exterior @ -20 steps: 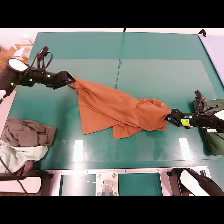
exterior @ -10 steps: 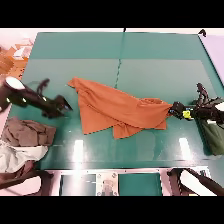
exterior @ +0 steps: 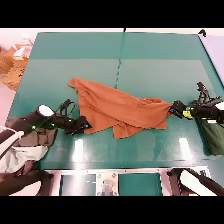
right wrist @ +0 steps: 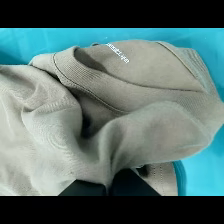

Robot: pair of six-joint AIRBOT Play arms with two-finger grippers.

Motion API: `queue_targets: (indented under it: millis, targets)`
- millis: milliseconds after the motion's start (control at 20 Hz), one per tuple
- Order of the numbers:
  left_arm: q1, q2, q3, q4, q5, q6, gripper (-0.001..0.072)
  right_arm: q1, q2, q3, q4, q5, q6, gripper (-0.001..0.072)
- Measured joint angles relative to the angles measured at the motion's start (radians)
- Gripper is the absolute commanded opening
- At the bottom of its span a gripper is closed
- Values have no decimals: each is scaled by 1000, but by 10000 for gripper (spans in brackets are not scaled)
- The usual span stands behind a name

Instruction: Fold the shirts.

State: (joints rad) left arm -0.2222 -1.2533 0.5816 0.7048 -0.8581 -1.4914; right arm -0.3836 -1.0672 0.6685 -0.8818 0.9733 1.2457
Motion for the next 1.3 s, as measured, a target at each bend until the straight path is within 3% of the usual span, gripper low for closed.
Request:
queue_targets:
  millis: [50, 250, 450, 750, 1000, 1150, 1300]
  targets:
    - [-10, 0, -5, -7, 37, 1, 30, 0, 0, 0, 0, 0, 0, 14]
    - [-25, 6, 23, -34, 70, 44, 20, 0, 0, 9, 5, 11, -1, 15]
    - [-15, 95, 225, -19, 12, 74, 20, -2, 21, 122, 6, 106, -1, 15]
    - [52, 325, 862, 154, -105, 84, 21, -50, 132, 629, 7, 358, 64, 15]
    - [67, 407, 1397, 361, -192, 87, 21, -97, 253, 1080, -11, 425, 129, 16]
    - [70, 419, 1550, 453, -215, 103, 21, -107, 319, 1225, -62, 430, 164, 16]
    - [71, 423, 1555, 532, -221, 109, 21, -111, 347, 1276, -109, 432, 180, 16]
